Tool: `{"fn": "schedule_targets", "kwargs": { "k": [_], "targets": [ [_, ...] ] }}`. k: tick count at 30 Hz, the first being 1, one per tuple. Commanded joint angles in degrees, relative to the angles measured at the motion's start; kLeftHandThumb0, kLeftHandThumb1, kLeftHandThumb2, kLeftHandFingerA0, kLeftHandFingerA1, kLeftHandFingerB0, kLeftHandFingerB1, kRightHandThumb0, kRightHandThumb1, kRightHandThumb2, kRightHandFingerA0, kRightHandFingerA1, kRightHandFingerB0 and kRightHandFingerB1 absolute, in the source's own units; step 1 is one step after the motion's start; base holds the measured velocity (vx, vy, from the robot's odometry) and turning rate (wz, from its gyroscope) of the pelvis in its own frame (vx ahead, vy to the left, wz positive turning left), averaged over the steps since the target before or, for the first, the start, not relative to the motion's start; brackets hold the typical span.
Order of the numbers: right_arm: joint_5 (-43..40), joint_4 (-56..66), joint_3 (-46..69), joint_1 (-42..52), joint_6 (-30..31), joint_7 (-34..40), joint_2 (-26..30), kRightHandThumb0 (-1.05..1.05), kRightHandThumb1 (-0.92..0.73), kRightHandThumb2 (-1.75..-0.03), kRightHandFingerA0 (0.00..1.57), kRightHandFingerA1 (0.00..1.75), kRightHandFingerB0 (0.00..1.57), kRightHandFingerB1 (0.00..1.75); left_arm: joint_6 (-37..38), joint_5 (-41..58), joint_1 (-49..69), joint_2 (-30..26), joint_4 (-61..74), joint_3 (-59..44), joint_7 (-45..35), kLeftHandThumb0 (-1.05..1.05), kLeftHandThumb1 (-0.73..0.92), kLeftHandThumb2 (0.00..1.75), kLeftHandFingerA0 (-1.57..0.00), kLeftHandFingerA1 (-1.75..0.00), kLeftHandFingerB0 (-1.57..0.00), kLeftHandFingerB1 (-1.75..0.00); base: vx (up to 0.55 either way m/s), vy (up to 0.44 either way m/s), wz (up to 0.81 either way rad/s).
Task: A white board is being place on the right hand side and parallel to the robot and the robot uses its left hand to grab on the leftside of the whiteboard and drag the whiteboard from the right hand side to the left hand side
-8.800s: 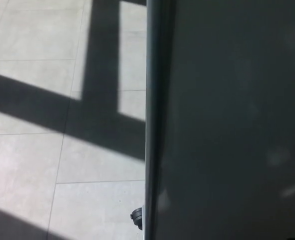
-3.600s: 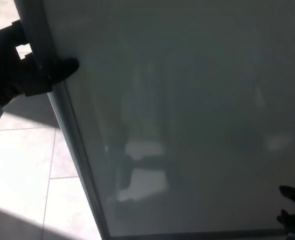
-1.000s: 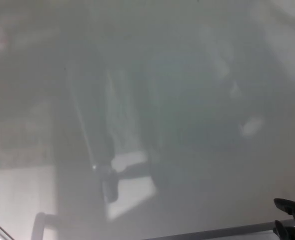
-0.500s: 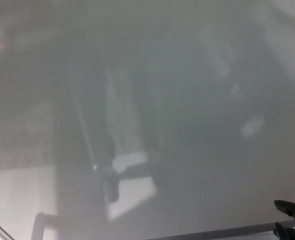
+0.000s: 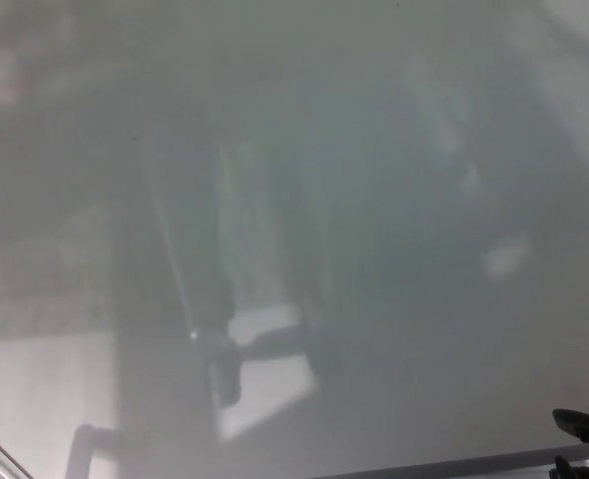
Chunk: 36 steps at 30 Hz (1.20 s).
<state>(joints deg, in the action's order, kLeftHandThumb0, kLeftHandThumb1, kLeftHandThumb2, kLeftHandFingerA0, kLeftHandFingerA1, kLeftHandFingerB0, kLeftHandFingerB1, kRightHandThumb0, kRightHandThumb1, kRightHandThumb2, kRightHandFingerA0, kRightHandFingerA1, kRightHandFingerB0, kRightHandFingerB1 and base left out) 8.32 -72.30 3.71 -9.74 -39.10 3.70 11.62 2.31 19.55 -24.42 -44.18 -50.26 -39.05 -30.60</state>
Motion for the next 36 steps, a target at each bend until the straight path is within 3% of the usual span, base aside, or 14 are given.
{"fn": "schedule_targets", "kwargs": {
  "k": [1,2,3,4,6,7,10,11,12,15,16,17,26,36],
  "targets": [
    [-0.5,-0.4,0.4,1.5,-0.7,0.1,0.9,-0.45,-0.61,-1.04,0.60,0.68,0.27,0.53,3.0,2.7,2.7,1.6,0.0,-1.7,0.4,-0.99,0.79,1.19,0.00,-0.07,0.00,-0.07,0.00,0.000,0.00],
    [-0.3,-0.7,0.3,3.5,-1.4,-0.1,1.1,-0.45,-0.61,-1.04,0.59,0.68,0.26,0.53,3.6,2.5,6.7,2.7,-1.9,-2.1,-0.5,-1.00,0.91,1.25,0.00,-0.04,0.00,-0.02,0.00,0.000,0.00],
    [-0.2,-0.7,0.2,4.4,-1.7,-0.2,1.2,-0.45,-0.61,-1.04,0.59,0.68,0.26,0.53,3.9,2.5,8.5,3.1,-2.7,-2.2,-1.0,-1.00,0.91,1.25,0.00,-0.04,0.00,-0.02,0.00,0.000,0.00],
    [-0.1,-0.7,0.1,4.5,-1.6,0.0,1.3,-0.54,-0.80,-0.64,0.64,0.52,0.39,0.42,4.3,2.1,9.4,3.7,-3.0,-1.9,-0.4,-0.88,0.90,1.25,0.00,-0.13,0.00,-0.10,0.00,0.000,-0.07],
    [0.1,-0.7,0.0,4.8,-1.4,0.2,1.3,-0.54,-0.80,-0.64,0.64,0.52,0.39,0.42,5.1,1.6,10.9,4.5,-3.5,-1.2,0.3,-0.88,0.90,1.25,0.00,-0.13,0.00,-0.10,0.00,0.000,0.04],
    [0.3,-0.6,-0.1,5.2,-1.4,0.4,1.5,-0.54,-0.79,-0.65,0.65,0.53,0.40,0.43,6.1,1.1,12.6,5.7,-4.4,-0.8,0.6,-0.86,0.88,1.08,0.00,-0.05,0.00,0.00,0.00,0.000,0.00],
    [0.3,-0.6,-0.2,5.4,-1.4,0.5,1.5,-0.54,-0.79,-0.65,0.65,0.53,0.40,0.43,6.8,1.2,13.4,6.1,-4.8,-0.3,0.8,-0.86,0.88,1.08,0.00,-0.05,0.00,0.00,0.00,0.000,0.00],
    [0.1,-0.7,0.0,6.1,-0.9,0.3,1.4,-0.46,-0.63,-1.05,0.55,0.66,0.25,0.52,8.3,-0.4,16.6,7.7,-6.5,1.2,0.7,-0.69,0.92,0.87,0.00,-0.02,0.00,0.00,0.00,0.000,0.00],
    [0.2,-0.7,-0.1,6.4,-0.6,0.4,1.6,-0.56,-0.80,-0.66,0.59,0.49,0.38,0.40,8.6,-1.1,19.4,8.8,-5.9,2.5,0.3,-0.68,0.92,0.86,0.00,0.00,0.00,0.00,0.00,0.000,0.00],
    [0.2,-0.7,-0.2,6.5,-0.4,0.4,1.7,-0.56,-0.80,-0.66,0.59,0.49,0.38,0.40,8.9,-0.7,20.9,9.1,-5.3,3.7,0.3,-0.68,0.92,0.86,0.00,0.00,0.00,0.00,0.00,0.000,0.00],
    [0.0,-0.8,0.0,6.8,-0.5,0.6,1.7,-0.44,-0.63,-1.05,0.53,0.65,0.26,0.52,11.7,-3.3,21.3,11.6,-7.5,5.2,6.8,-0.72,0.90,1.16,0.00,-0.21,0.00,-0.23,0.00,0.000,0.06],
    [0.1,-0.8,-0.1,7.3,-0.7,0.8,1.7,-0.56,-0.81,-0.65,0.57,0.46,0.37,0.40,13.7,-4.3,21.6,13.2,-9.2,6.0,9.6,-0.72,0.91,1.16,0.00,-0.21,0.00,-0.22,0.00,0.000,0.00],
    [0.3,-0.7,-0.4,7.6,-0.3,1.4,1.5,-0.60,-0.80,-0.66,0.55,0.45,0.37,0.39,16.1,-4.5,21.8,15.3,-12.8,9.3,9.9,-0.66,0.92,1.14,0.00,-0.23,0.00,-0.23,0.00,0.000,0.00],
    [-0.2,-0.9,0.2,7.5,-0.4,0.7,1.6,-0.59,-0.81,-0.65,0.55,0.45,0.36,0.39,23.8,-6.2,26.0,18.1,-14.7,13.2,9.8,-0.61,0.82,1.06,-0.01,-0.34,-0.01,-0.30,0.00,0.000,0.00]
  ]
}}
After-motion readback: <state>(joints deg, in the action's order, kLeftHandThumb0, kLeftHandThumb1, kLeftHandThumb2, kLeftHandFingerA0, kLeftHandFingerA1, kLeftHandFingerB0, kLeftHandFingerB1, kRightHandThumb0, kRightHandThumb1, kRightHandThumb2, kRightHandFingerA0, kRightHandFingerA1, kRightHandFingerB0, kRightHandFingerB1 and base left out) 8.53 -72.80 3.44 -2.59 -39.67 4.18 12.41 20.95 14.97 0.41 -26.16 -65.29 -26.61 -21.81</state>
